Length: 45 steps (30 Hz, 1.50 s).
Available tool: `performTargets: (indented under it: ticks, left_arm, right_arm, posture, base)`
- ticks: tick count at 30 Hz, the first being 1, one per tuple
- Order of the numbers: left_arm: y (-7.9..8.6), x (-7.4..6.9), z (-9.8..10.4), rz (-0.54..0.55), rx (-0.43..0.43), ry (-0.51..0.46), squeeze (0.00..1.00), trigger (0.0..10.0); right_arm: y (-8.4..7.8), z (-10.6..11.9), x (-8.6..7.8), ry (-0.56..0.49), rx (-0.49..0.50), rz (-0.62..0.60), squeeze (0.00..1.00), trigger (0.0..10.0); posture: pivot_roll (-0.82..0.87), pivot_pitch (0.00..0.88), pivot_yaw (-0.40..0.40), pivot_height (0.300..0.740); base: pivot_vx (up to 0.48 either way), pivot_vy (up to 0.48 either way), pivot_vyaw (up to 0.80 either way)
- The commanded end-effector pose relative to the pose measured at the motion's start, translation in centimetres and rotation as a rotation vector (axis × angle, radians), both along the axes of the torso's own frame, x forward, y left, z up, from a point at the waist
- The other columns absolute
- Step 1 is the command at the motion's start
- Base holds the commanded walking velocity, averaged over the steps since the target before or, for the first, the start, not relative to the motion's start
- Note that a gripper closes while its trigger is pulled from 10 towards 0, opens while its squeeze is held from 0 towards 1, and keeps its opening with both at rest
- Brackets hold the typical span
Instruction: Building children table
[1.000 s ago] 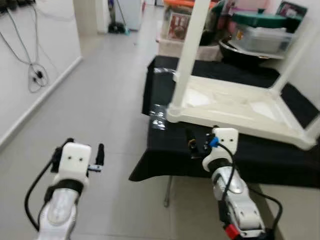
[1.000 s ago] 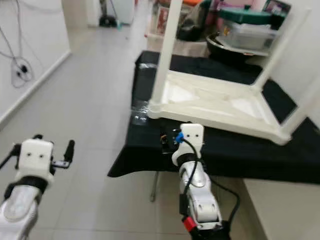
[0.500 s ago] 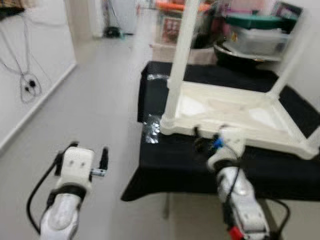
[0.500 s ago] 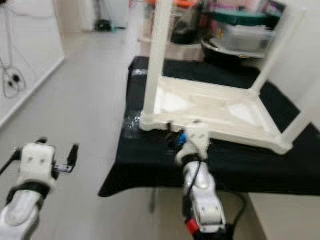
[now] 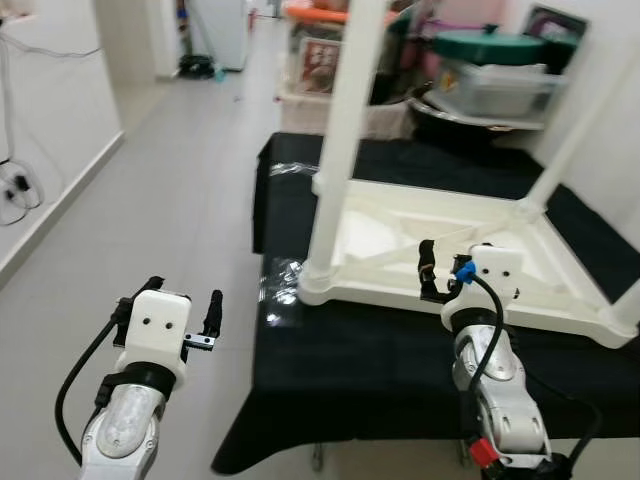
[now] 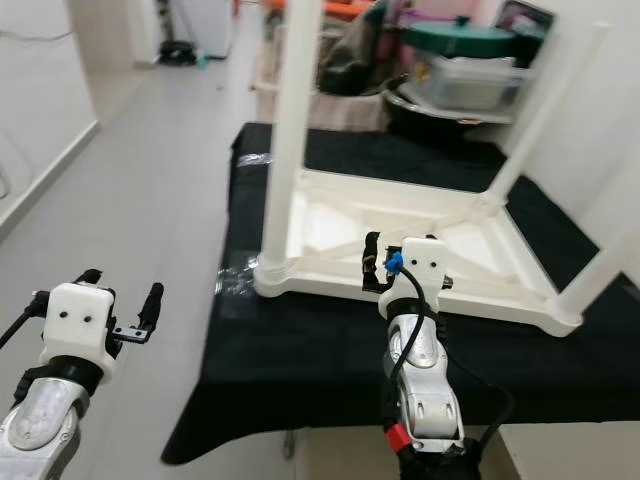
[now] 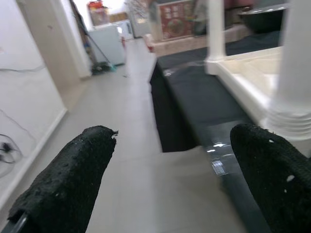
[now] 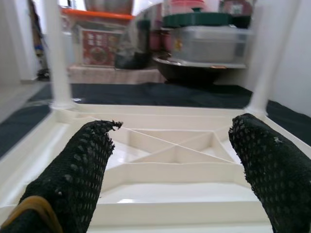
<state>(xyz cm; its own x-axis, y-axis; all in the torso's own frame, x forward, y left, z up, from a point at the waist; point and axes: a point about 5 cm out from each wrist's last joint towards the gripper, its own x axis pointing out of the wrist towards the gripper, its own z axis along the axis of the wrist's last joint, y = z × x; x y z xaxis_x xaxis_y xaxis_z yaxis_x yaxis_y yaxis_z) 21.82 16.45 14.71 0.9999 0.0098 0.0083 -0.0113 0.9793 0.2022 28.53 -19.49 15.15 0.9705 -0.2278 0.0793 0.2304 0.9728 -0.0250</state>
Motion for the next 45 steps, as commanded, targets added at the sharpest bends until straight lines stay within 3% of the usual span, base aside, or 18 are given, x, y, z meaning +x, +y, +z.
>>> performTargets:
  ticks: [1, 9, 11, 13, 16, 18, 20, 21, 23, 24, 25, 26, 27, 28, 29, 31, 34, 45]
  left_arm:
    - [0.5, 0.0, -0.1, 0.025, 0.015, 0.007, 0.0, 10.0]
    - [0.5, 0.0, -0.3, 0.02, 0.009, 0.019, 0.0, 10.0]
    - [0.0, -0.2, -0.4, -0.017, 0.005, 0.03, 0.0, 10.0]
    - [0.0, -0.2, -0.4, -0.017, 0.005, 0.03, 0.0, 10.0]
    - [-1.0, -0.8, -1.3, -0.089, -0.063, 0.088, 0.0, 10.0]
    - [-1.2, -0.9, -1.5, -0.107, -0.078, 0.102, 0.0, 10.0]
    - [-2.0, -1.5, -1.8, -0.17, -0.097, 0.129, 0.0, 10.0]
    - [-2.4, -1.8, -2.0, -0.2, -0.107, 0.141, 0.0, 10.0]
    - [-2.4, -1.8, -2.0, -0.2, -0.107, 0.141, 0.0, 10.0]
    - [-2.6, -2.0, -2.1, -0.219, -0.113, 0.149, 0.0, 10.0]
    - [-2.6, -2.0, -2.1, -0.219, -0.113, 0.149, 0.0, 10.0]
    - [-2.9, -2.3, -2.1, -0.244, -0.126, 0.159, 0.0, 10.0]
    - [-3.4, -2.7, -2.2, -0.288, -0.137, 0.171, 0.0, 10.0]
    - [-3.4, -2.7, -2.2, -0.288, -0.137, 0.171, 0.0, 10.0]
    - [-4.0, -3.3, -2.2, -0.347, -0.151, 0.186, 0.0, 10.0]
    - [-4.8, -4.2, -2.3, -0.42, -0.174, 0.21, 0.0, 10.0]
    - [-5.1, -4.8, -2.6, -0.446, -0.178, 0.231, 0.0, 10.0]
    - [-5.4, -5.5, -2.3, -0.464, -0.187, 0.239, 0.0, 10.0]
  right_arm:
    - [0.2, -0.2, 0.2, 0.015, 0.004, -0.002, 0.0, 10.0]
    - [1.4, -0.3, 1.3, 0.029, 0.076, 0.146, 0.0, 10.0]
    - [1.1, -0.2, 2.1, 0.036, 0.102, 0.227, 0.0, 10.0]
    - [1.1, -0.2, 2.1, 0.036, 0.102, 0.227, 0.0, 10.0]
    - [-1.0, 0.1, 3.6, 0.088, 0.093, 0.342, 0.0, 10.0]
    - [-1.4, 0.1, 3.8, 0.106, 0.092, 0.37, 0.0, 10.0]
    - [-2.8, 0.4, 4.4, 0.151, 0.065, 0.472, 0.0, 10.0]
    - [-3.3, 0.5, 4.5, 0.178, 0.061, 0.522, 0.15, 10.0]
    - [-3.3, 0.5, 4.5, 0.178, 0.061, 0.522, 0.15, 10.0]
    - [-3.7, 0.6, 4.6, 0.196, 0.062, 0.555, 0.6, 10.0]
    - [-3.7, 0.6, 4.6, 0.196, 0.062, 0.555, 0.6, 10.0]
    - [-3.9, 0.8, 4.5, 0.202, 0.056, 0.613, 1.0, 10.0]
    - [-3.7, 1.3, 4.4, 0.186, 0.086, 0.712, 1.0, 10.0]
    - [-3.7, 1.3, 4.4, 0.186, 0.086, 0.712, 1.0, 10.0]
    - [-3.1, 1.9, 4.7, 0.165, 0.113, 0.801, 1.0, 10.0]
    - [-1.9, 2.7, 5.2, 0.133, 0.156, 0.929, 0.0, 10.0]
    - [-0.1, 3.4, 5.9, 0.094, 0.21, 1.036, 0.0, 10.0]
    - [3.1, 4.0, 6.4, 0.067, 0.222, 1.221, 0.0, 10.0]
  posture:
    - [0.14, 0.0, -0.103, 0.74]
    - [0.14, 0.0, -0.1, 0.74]
    - [0.14, 0.0, -0.103, 0.74]
    - [0.14, 0.0, -0.103, 0.74]
    - [0.14, 0.0, -0.109, 0.74]
    - [0.14, 0.0, -0.109, 0.74]
    - [0.14, 0.0, -0.111, 0.74]
    - [0.14, 0.0, -0.111, 0.74]
    - [0.14, 0.0, -0.111, 0.74]
    - [0.14, 0.0, -0.111, 0.74]
    - [0.14, 0.0, -0.111, 0.74]
    - [0.15, 0.0, -0.115, 0.74]
    - [0.15, 0.0, -0.119, 0.74]
    - [0.15, 0.0, -0.119, 0.74]
    - [0.15, 0.0, -0.12, 0.74]
    - [0.16, 0.009, -0.122, 0.74]
    - [0.16, 0.022, -0.124, 0.74]
    - [0.17, 0.042, -0.132, 0.74]
  base:
    - [0.0, 0.0, 0.0]
    - [0.0, 0.0, 0.0]
    - [0.0, 0.0, 0.0]
    - [0.0, 0.0, 0.0]
    - [0.0, 0.0, 0.0]
    - [0.0, 0.0, 0.0]
    - [0.0, 0.0, 0.0]
    - [0.0, 0.0, 0.0]
    - [0.0, 0.0, 0.0]
    - [0.0, 0.0, 0.0]
    - [0.0, 0.0, 0.0]
    - [0.0, 0.0, 0.0]
    - [0.0, 0.0, 0.0]
    - [0.0, 0.0, 0.0]
    - [0.0, 0.0, 0.0]
    - [0.0, 0.0, 0.0]
    - [0.0, 0.0, 0.0]
    - [0.0, 0.0, 0.0]
